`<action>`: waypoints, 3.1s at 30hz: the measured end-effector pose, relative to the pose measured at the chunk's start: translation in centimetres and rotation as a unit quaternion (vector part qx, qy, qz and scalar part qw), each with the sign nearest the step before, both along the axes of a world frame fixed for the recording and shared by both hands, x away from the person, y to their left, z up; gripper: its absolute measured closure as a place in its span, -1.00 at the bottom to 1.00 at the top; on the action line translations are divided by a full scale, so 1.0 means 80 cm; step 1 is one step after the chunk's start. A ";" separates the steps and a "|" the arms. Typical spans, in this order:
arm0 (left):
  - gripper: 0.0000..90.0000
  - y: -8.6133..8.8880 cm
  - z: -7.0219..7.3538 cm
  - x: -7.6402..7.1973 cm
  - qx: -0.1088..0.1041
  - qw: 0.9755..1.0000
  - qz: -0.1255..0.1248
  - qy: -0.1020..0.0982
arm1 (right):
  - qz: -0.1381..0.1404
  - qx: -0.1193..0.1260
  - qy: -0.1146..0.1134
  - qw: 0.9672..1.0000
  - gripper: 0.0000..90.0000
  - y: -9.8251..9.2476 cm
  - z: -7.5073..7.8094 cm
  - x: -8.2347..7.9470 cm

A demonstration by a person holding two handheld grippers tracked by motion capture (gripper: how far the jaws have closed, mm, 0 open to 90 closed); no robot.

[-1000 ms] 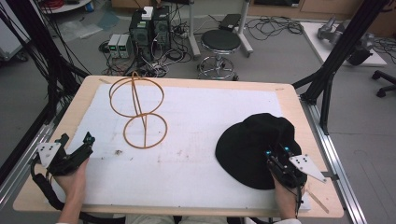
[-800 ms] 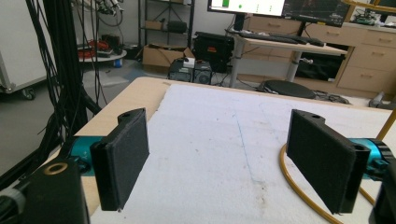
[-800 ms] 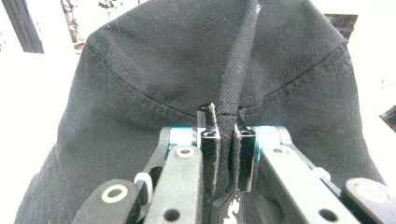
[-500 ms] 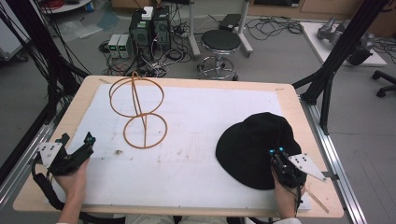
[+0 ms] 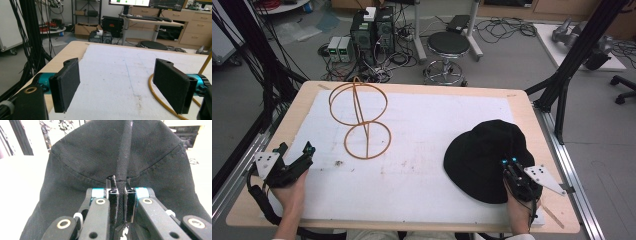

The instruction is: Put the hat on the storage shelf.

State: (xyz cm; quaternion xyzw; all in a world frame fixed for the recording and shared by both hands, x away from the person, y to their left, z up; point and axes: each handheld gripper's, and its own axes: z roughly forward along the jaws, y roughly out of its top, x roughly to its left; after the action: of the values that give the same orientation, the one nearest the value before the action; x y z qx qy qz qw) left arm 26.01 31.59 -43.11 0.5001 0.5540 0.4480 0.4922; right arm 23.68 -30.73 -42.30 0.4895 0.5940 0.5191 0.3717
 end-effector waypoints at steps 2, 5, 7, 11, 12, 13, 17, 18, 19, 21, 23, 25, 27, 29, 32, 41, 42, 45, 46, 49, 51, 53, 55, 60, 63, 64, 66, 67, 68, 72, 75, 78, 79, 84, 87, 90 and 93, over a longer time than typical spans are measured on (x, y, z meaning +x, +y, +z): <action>-0.49 0.000 0.000 0.000 -0.004 1.000 -0.003 0.001 | 0.002 0.004 -0.005 1.000 0.93 0.003 0.002 -0.001; -0.49 0.000 0.000 0.000 -0.004 1.000 -0.005 0.002 | 0.003 0.010 -0.009 1.000 0.93 0.006 0.005 -0.002; -0.49 -0.001 -0.001 0.000 -0.004 1.000 -0.006 0.002 | 0.007 0.016 -0.017 1.000 0.93 0.011 0.009 -0.002; -0.49 0.000 -0.001 0.000 -0.006 1.000 -0.010 0.004 | 0.019 0.024 -0.035 0.999 0.93 0.021 0.019 0.000; -0.49 0.000 -0.001 -0.001 -0.007 1.000 -0.011 0.005 | 0.025 0.031 -0.045 0.998 0.93 0.027 0.025 0.001; -0.49 0.000 -0.001 -0.001 -0.007 1.000 -0.011 0.005 | 0.025 0.031 -0.045 0.998 0.93 0.027 0.025 0.001; -0.49 -0.001 -0.001 -0.002 -0.006 1.000 -0.012 0.004 | 0.033 0.035 -0.073 0.996 0.93 0.034 0.037 0.004; -0.49 0.000 -0.001 -0.002 -0.006 1.000 -0.012 0.005 | 0.035 0.048 -0.085 0.995 0.93 0.035 0.043 0.005; -0.49 0.000 -0.001 -0.003 -0.006 1.000 -0.012 0.005 | 0.035 0.048 -0.085 0.995 0.93 0.035 0.043 0.005; -0.49 0.000 -0.002 -0.002 -0.007 1.000 -0.014 0.007 | 0.045 0.074 -0.096 0.992 0.93 0.034 0.049 0.009; -0.49 0.000 -0.002 -0.002 -0.006 1.000 -0.014 0.007 | 0.049 0.086 -0.107 0.989 0.93 0.033 0.056 0.014; -0.49 0.000 -0.002 -0.002 -0.005 1.000 -0.015 0.008 | 0.056 0.090 -0.117 0.987 0.93 0.035 0.065 0.019; -0.49 0.000 -0.002 -0.002 -0.004 1.000 -0.014 0.007 | 0.065 0.092 -0.125 0.986 0.93 0.038 0.076 0.024; -0.49 0.000 -0.002 -0.003 -0.004 1.000 -0.014 0.007 | 0.070 0.090 -0.135 0.984 0.93 0.042 0.089 0.028; -0.50 -0.001 -0.002 -0.003 -0.002 1.000 -0.018 0.007 | 0.079 0.095 -0.163 0.979 0.93 0.053 0.116 0.034; -0.51 -0.007 -0.002 -0.003 0.011 0.999 -0.029 0.007 | 0.098 0.112 -0.188 0.971 0.93 0.087 0.149 0.055; -0.51 -0.007 -0.002 -0.003 0.011 0.999 -0.029 0.009 | 0.104 0.119 -0.192 0.969 0.93 0.098 0.153 0.062; -0.51 -0.006 -0.002 -0.003 0.010 1.000 -0.028 0.008 | 0.111 0.130 -0.195 0.966 0.93 0.108 0.156 0.068; -0.51 -0.005 -0.003 -0.002 0.006 1.000 -0.026 0.008 | 0.120 0.141 -0.204 0.961 0.93 0.119 0.158 0.074; -0.51 -0.004 -0.003 -0.001 0.002 1.000 -0.025 0.007 | 0.127 0.145 -0.212 0.958 0.93 0.129 0.160 0.078; -0.51 -0.003 -0.003 -0.001 0.001 1.000 -0.024 0.006 | 0.132 0.146 -0.221 0.955 0.93 0.139 0.163 0.082; -0.51 -0.003 -0.004 -0.001 -0.002 1.000 -0.023 0.004 | 0.138 0.152 -0.228 0.952 0.93 0.147 0.166 0.085; -0.51 -0.003 -0.004 -0.001 -0.002 1.000 -0.023 0.005 | 0.142 0.157 -0.231 0.950 0.93 0.155 0.171 0.088; -0.51 -0.003 -0.003 -0.001 0.002 1.000 -0.025 0.001 | 0.154 0.161 -0.234 0.946 0.93 0.182 0.184 0.098; -0.51 -0.003 -0.004 -0.001 0.001 1.000 -0.025 0.003 | 0.156 0.162 -0.233 0.946 0.93 0.193 0.187 0.103; -0.51 -0.004 -0.004 -0.001 0.000 1.000 -0.024 0.003 | 0.160 0.166 -0.231 0.945 0.94 0.205 0.190 0.107; -0.51 -0.002 -0.004 0.000 -0.001 1.000 -0.023 0.000 | 0.163 0.169 -0.229 0.945 0.93 0.221 0.194 0.113; -0.51 -0.002 -0.004 0.000 -0.001 1.000 -0.023 0.001 | 0.163 0.169 -0.229 0.945 0.93 0.221 0.194 0.113; -0.51 -0.002 -0.004 0.000 -0.002 1.000 -0.024 0.002 | 0.172 0.169 -0.227 0.944 0.93 0.235 0.198 0.119; -0.51 -0.003 -0.004 0.000 -0.001 1.000 -0.029 0.001 | 0.192 0.176 -0.226 0.939 0.94 0.262 0.202 0.129; -0.51 -0.003 -0.004 0.000 0.000 1.000 -0.030 -0.001 | 0.200 0.176 -0.222 0.938 0.93 0.276 0.203 0.133; -0.51 -0.002 -0.004 0.000 -0.005 1.000 -0.028 0.000 | 0.214 0.174 -0.221 0.935 0.93 0.304 0.206 0.139; -0.51 -0.002 -0.004 0.000 -0.005 1.000 -0.028 0.000 | 0.214 0.174 -0.221 0.935 0.93 0.304 0.206 0.139; -0.51 -0.001 -0.004 0.000 -0.009 1.000 -0.027 0.000 | 0.241 0.155 -0.222 0.932 0.93 0.343 0.209 0.140; -0.51 -0.001 -0.004 -0.001 -0.009 1.000 -0.027 0.000 | 0.250 0.156 -0.222 0.929 0.93 0.353 0.210 0.141; -0.51 0.000 -0.004 -0.001 -0.010 1.000 -0.027 0.001 | 0.259 0.147 -0.217 0.930 0.93 0.368 0.208 0.144; -0.51 0.000 -0.004 -0.001 -0.010 1.000 -0.028 0.003 | 0.260 0.147 -0.207 0.931 0.93 0.372 0.205 0.147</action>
State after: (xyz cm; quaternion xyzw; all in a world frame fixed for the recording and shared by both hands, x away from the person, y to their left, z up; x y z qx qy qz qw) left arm 25.95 31.61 -43.42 0.5115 0.5459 0.4268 0.5081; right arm 35.45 -1.00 -25.87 0.2483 0.5272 0.7691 0.2624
